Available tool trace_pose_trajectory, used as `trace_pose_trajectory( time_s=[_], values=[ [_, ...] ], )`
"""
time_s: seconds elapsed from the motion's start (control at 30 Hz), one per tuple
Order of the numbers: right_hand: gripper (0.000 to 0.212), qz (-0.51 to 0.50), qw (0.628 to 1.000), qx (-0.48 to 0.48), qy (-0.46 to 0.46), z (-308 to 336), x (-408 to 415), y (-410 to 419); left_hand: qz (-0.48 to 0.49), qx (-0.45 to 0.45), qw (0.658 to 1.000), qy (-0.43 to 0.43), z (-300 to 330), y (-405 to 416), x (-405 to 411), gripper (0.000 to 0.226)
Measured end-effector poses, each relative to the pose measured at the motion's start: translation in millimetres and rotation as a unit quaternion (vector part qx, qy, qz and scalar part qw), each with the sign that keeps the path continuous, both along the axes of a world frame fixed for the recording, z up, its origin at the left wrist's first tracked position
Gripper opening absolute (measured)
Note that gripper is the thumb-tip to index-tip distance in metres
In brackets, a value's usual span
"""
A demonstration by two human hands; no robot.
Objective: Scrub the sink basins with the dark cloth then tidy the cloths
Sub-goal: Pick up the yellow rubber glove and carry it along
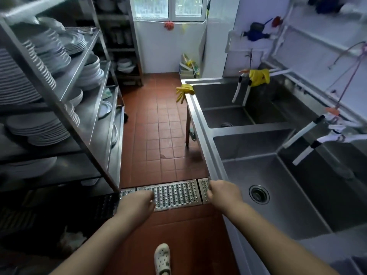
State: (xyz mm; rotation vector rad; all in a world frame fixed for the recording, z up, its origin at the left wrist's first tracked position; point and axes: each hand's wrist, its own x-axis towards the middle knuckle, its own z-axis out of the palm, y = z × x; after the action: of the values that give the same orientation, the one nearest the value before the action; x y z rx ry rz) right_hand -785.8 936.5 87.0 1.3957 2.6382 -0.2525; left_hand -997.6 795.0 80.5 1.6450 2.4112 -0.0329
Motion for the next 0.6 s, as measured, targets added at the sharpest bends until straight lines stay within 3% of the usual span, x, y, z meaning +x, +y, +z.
trace_pose_trajectory(
  time_s=[0.27,0.6],
  values=[
    [0.025,-0.066,0.998,0.004,0.004,3,-97,120,-0.042,0.037,0.998,-0.017,8,145,-110,0.026],
    [0.025,-0.129,0.991,-0.011,0.012,-13,-157,259,-0.102,-0.001,0.994,-0.026,-4,306,-179,0.026]
  ],
)
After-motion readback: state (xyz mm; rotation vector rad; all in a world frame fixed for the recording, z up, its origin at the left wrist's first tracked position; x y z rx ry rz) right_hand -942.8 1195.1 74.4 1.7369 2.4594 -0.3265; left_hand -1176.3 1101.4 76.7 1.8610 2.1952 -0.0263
